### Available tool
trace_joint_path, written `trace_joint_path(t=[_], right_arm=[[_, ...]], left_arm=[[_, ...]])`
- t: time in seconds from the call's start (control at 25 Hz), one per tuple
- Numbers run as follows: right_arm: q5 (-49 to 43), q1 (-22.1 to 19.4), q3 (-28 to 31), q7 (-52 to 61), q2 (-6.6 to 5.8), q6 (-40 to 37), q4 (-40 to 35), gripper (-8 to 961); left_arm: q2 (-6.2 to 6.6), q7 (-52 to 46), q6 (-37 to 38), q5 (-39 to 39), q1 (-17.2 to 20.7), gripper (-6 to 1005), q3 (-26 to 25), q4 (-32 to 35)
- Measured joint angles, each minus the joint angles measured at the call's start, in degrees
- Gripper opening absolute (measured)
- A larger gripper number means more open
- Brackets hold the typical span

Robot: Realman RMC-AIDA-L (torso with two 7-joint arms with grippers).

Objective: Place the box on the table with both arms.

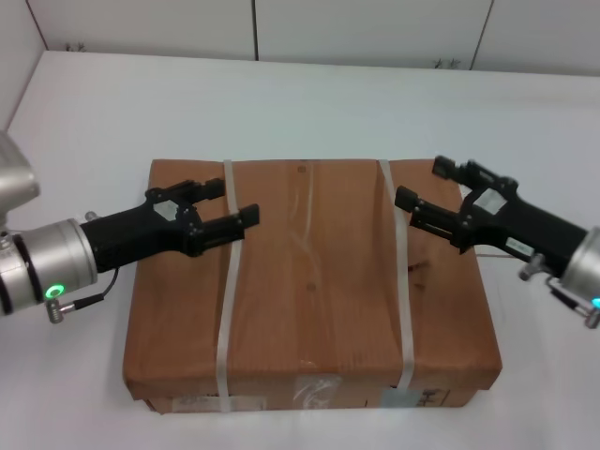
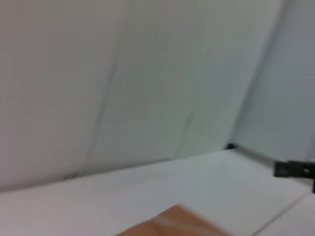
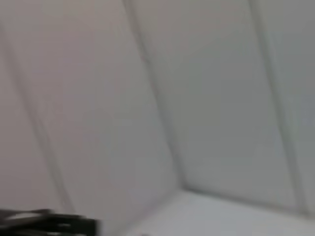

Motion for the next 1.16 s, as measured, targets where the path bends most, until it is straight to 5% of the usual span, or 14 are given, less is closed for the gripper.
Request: trace_joint_path(t=[0.28,0.52,1.16], right_arm=[[-1.2,0.8,-9.9,0.1,-0.38,-18.8,-10.7,870],[-1.0,1.9,-14.8,0.7,-0.40,-26.0,-12.8,877],[-0.7,2.1,-14.6,0.2,-0.20,-26.4,-13.0,877]], left_arm=[[2.90,6.3,18.6,7.2,0.1,778,0.1,0.0],[4.43,8.9,28.7,8.9,0.0,777,0.1,0.0],[4.28,11.0,30.5,8.4,0.5,776,-0.5,0.0]])
